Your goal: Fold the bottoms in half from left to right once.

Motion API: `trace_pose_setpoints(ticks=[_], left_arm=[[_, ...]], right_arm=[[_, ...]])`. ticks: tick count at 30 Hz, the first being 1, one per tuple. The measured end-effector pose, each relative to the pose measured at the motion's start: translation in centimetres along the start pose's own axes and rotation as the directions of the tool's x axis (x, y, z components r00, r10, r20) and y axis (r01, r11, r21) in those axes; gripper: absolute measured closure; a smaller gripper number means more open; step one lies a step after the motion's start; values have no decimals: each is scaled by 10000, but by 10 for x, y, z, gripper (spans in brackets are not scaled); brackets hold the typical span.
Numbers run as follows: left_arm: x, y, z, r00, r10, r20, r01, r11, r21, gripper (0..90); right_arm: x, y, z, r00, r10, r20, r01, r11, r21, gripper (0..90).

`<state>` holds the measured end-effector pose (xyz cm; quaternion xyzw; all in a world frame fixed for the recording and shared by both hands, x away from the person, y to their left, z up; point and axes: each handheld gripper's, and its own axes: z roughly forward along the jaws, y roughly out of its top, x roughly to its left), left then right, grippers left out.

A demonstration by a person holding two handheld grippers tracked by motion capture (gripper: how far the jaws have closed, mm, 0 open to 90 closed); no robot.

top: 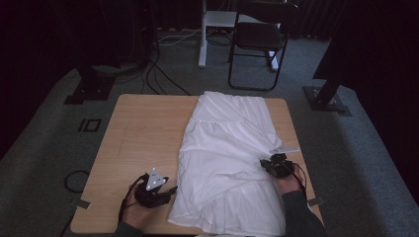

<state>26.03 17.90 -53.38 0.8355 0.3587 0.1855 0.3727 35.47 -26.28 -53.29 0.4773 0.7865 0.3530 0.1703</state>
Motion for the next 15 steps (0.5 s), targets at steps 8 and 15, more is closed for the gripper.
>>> trace_pose_setpoints(ticks=[8,15], left_arm=[[-17,-13,-23,9976,87,689,-76,9998,-162,453],[-37,-27,-17,9925,186,1204,-219,9994,260,377]], right_arm=[[-10,-38,-79,9984,509,240,-468,9877,-1489,889],[-22,-72,-130,9942,817,693,-658,9763,-2064,888]])
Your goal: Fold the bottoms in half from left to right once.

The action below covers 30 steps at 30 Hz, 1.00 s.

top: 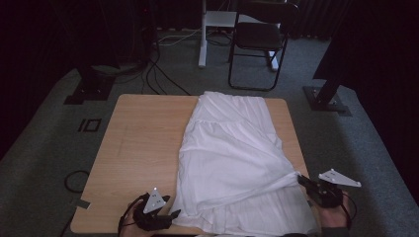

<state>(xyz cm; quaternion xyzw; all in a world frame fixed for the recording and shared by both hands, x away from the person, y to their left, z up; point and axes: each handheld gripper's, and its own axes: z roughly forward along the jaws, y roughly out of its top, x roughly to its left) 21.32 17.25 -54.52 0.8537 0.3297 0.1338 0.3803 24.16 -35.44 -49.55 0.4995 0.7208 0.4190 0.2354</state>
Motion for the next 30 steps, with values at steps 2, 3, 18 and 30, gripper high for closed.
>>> trace_pose_setpoints(ticks=[2,3,18,30], left_arm=[[-1,-2,6,9998,-176,99,174,9997,153,393],[-1,-3,9,9996,-205,180,201,9996,211,414],[5,6,-46,9991,-335,-253,298,9906,-1335,895],[8,14,-46,9995,-273,-155,241,9842,-1752,525]], right_arm=[[-1,-6,-10,10000,-12,74,12,10000,-42,888],[-2,-8,-16,9999,31,143,-30,9999,-113,888],[-4,-26,-40,9986,-366,375,345,9979,547,897],[-3,-59,-2,9941,-20,-1083,273,9721,2329,611]])
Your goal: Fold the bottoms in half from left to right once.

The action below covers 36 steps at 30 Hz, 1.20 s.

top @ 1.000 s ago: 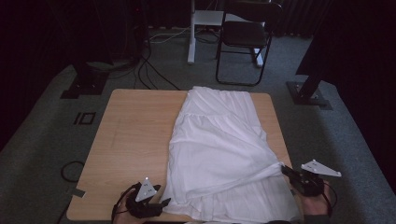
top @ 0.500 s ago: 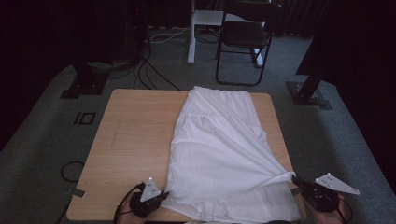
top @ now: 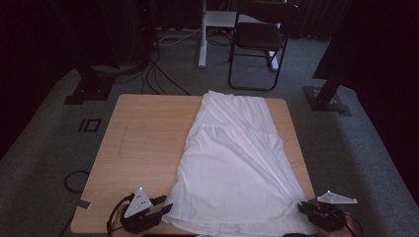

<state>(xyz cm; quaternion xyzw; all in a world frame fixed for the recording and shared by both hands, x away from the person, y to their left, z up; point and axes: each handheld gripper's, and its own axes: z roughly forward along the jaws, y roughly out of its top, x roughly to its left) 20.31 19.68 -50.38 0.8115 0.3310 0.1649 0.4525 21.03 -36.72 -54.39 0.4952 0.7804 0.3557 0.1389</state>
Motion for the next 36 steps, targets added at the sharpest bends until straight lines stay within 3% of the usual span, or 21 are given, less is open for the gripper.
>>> trace_pose_setpoints(ticks=[1,2,4,7,8,11,12,13,16,18,19,20,23,26,29,30,31,33,34,35,36], left_arm=[[4,3,2,9999,-101,-87,100,9999,-48,523],[7,5,3,9999,-51,-157,49,9999,-117,523],[21,16,14,9987,-100,-504,86,9996,-268,484],[31,23,23,9980,-145,-618,128,9995,-273,470],[42,33,37,9958,-49,-915,26,9997,-253,468],[55,48,53,9929,131,-1184,-153,9997,-178,463],[59,53,58,9917,189,-1275,-214,9996,-178,463],[71,68,72,9898,211,-1406,-228,9997,-100,463],[84,80,86,9876,92,-1565,-103,9999,-65,460],[103,94,112,9862,-55,-1656,124,9991,408,457],[103,94,112,9862,-55,-1656,124,9991,408,446],[115,98,128,9894,-265,-1426,346,9979,547,420],[128,100,148,9895,-642,-1299,737,9948,697,413],[136,98,162,9865,-1010,-1285,1117,9907,783,394],[140,95,169,9849,-1268,-1182,1374,9867,865,391],[140,92,174,9830,-1336,-1258,1468,9839,1023,388],[140,92,174,9830,-1336,-1258,1468,9839,1023,388],[138,91,176,9826,-1178,-1434,1351,9838,1181,388],[134,92,176,9845,-1123,-1348,1278,9855,1118,388],[134,92,176,9845,-1123,-1348,1278,9855,1118,387],[133,93,176,9857,-1055,-1311,1197,9872,1056,387]], right_arm=[[2,6,-2,9995,-147,-291,136,9991,-401,523],[2,6,-2,9995,-147,-291,136,9991,-401,523],[2,18,-8,9981,-208,-575,140,9931,-1168,466],[1,32,-8,9973,-432,-594,323,9844,-1728,467],[-3,50,-1,9975,-580,-399,484,9765,-2101,512],[-14,84,23,9989,-426,-197,371,9740,-2233,592],[-14,84,23,9989,-426,-197,371,9740,-2233,592],[-22,106,44,9996,-280,-71,259,9774,-2100,610],[-27,124,63,9999,-157,-39,146,9784,-2063,613],[-32,152,96,9999,-101,121,120,9850,-1720,578],[-32,152,96,9999,-101,121,120,9850,-1720,578],[-34,168,120,9996,75,279,-37,9908,-1349,547],[-40,182,145,9986,345,408,-304,9949,-959,497],[-43,192,163,9976,639,258,-623,9962,-612,462],[-42,196,172,9984,556,86,-554,9982,-251,477],[-41,198,178,9990,414,172,-418,9988,262,744],[-41,198,178,9990,414,172,-418,9988,262,744],[-35,200,172,9996,118,264,-123,9998,182,888],[-28,202,158,9981,-181,587,206,9989,-428,892],[-28,202,158,9981,-181,587,206,9989,-428,892],[-25,203,147,9961,-385,790,451,9954,-840,893]])
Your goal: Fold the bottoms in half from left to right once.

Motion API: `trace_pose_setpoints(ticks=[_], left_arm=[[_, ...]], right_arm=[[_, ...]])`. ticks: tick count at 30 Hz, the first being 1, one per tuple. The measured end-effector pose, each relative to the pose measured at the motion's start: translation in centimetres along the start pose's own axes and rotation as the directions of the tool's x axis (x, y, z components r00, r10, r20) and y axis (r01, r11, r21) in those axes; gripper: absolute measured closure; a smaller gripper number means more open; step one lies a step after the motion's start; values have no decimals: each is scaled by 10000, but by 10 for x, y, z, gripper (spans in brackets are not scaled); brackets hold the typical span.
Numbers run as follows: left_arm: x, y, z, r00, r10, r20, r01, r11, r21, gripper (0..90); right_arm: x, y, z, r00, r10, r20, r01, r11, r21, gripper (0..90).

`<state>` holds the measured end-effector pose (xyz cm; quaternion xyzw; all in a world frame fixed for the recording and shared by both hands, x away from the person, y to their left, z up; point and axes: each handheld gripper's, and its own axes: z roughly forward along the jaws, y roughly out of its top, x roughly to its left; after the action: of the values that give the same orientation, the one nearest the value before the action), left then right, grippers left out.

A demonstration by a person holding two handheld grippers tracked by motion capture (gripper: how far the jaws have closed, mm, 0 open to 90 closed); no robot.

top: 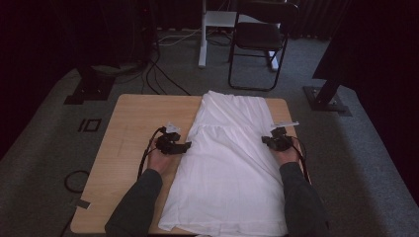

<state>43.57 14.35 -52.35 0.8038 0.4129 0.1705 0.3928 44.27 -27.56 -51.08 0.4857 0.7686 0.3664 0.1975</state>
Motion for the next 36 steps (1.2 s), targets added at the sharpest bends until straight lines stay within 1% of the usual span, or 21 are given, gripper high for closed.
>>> trace_pose_setpoints(ticks=[1,2,3,5,6,10,14,17,19,20,21,22,23,28,29,31,32,33,34,35,36], left_arm=[[0,0,0,10000,0,0,0,10000,0,386],[-2,3,-1,10000,-71,-17,70,9998,-199,386],[-2,4,-1,9999,-121,-17,121,9996,-239,382],[-2,5,4,9997,-243,-35,243,9996,-155,375],[-3,7,7,9996,-293,-33,293,9995,-89,369],[-6,16,25,9987,-482,134,481,9988,80,356],[-9,23,45,9957,-851,361,842,9961,274,349],[-11,24,58,9949,-929,392,905,9941,590,357],[-13,23,64,9930,-1093,440,1059,9917,733,413],[-15,22,66,9948,-976,295,945,9914,909,481],[-17,21,66,9977,-680,-42,681,9935,909,629],[-18,21,64,9977,-669,-86,675,9931,962,767],[-18,21,61,9977,-668,-99,674,9933,935,860],[-9,7,31,9971,-760,-51,762,9967,289,886],[-8,2,24,9976,-662,-218,667,9974,264,887],[-8,-5,17,9979,-557,-326,565,9981,240,887],[-5,-18,4,9981,-522,-335,530,9983,226,887],[-5,-27,-4,9981,-455,-409,464,9987,220,886],[-3,-42,-18,9968,-679,-418,687,9975,176,886],[-3,-42,-18,9968,-679,-418,687,9975,176,887],[-3,-57,-35,9947,-813,-623,825,9965,155,887]], right_arm=[[0,0,0,10000,0,0,0,10000,0,893],[1,3,-12,9995,-143,289,155,9990,-422,893],[-1,7,-38,9925,-128,1219,298,9898,-1391,893],[-9,7,-46,9835,47,1808,240,9874,-1562,893],[-15,5,-44,9801,140,1979,147,9896,-1428,893],[-30,-11,-26,9793,568,1944,-406,9955,-861,893],[-36,-23,-14,9787,853,1867,-755,9954,-593,892],[-39,-28,-9,9798,951,1757,-885,9951,-451,892],[-39,-29,-7,9808,938,1712,-883,9953,-394,892],[-39,-30,-7,9809,951,1694,-901,9953,-367,892],[-39,-31,-6,9811,946,1689,-898,9953,-356,891],[-39,-32,-6,9816,928,1667,-885,9955,-330,891],[-39,-33,-5,9819,915,1660,-879,9957,-286,891],[-35,-47,2,9854,890,1454,-930,9955,206,890],[-32,-51,5,9864,757,1462,-826,9957,416,890],[-27,-55,6,9854,682,1560,-744,9966,344,891],[-24,-56,5,9861,745,1488,-809,9960,372,891],[-18,-59,2,9890,1013,1075,-1060,9936,388,890],[-7,-64,-2,9923,1099,571,-1120,9931,356,890],[-7,-64,-2,9923,1099,571,-1120,9931,356,890],[7,-69,-6,9960,843,285,-855,9953,451,890]])
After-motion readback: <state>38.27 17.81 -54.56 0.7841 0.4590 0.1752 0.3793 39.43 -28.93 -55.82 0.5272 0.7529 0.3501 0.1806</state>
